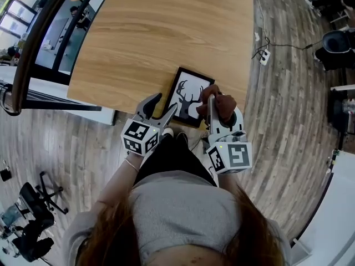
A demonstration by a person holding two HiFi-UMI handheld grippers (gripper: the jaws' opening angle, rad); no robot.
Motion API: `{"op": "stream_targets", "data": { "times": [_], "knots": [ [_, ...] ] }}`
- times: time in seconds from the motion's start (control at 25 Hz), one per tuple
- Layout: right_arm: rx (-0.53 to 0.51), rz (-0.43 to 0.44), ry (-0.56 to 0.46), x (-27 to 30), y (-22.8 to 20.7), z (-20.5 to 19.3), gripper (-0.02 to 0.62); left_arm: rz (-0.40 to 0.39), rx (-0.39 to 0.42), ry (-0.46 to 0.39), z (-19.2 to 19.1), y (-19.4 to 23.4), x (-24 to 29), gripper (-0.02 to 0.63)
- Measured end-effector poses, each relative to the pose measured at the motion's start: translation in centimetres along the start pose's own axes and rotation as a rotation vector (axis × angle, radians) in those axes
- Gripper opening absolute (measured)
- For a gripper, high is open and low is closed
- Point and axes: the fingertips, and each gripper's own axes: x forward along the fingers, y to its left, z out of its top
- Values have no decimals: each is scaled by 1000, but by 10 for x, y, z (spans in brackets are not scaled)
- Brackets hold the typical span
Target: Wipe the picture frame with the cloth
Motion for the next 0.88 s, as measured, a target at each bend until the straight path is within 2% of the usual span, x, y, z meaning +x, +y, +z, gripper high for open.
{"op": "stream_targets", "data": {
  "times": [0.28, 0.4, 0.52, 0.68, 0.88],
  "knots": [
    [14, -34, 62, -9, -15, -23, 44, -73, -6, 277, -41, 21, 39, 232],
    [15, -40, 67, -11, -14, -26, 44, -104, -10, 363, -57, 26, 46, 232],
    [16, -40, 68, -11, -9, -26, 44, -132, 23, 439, -65, 26, 47, 232],
    [20, -36, 70, -13, -11, -28, 46, -144, 52, 474, -69, 22, 49, 232],
    [29, -38, 76, -15, -14, -28, 44, -80, 103, 527, -70, 27, 52, 221]
  ]
}}
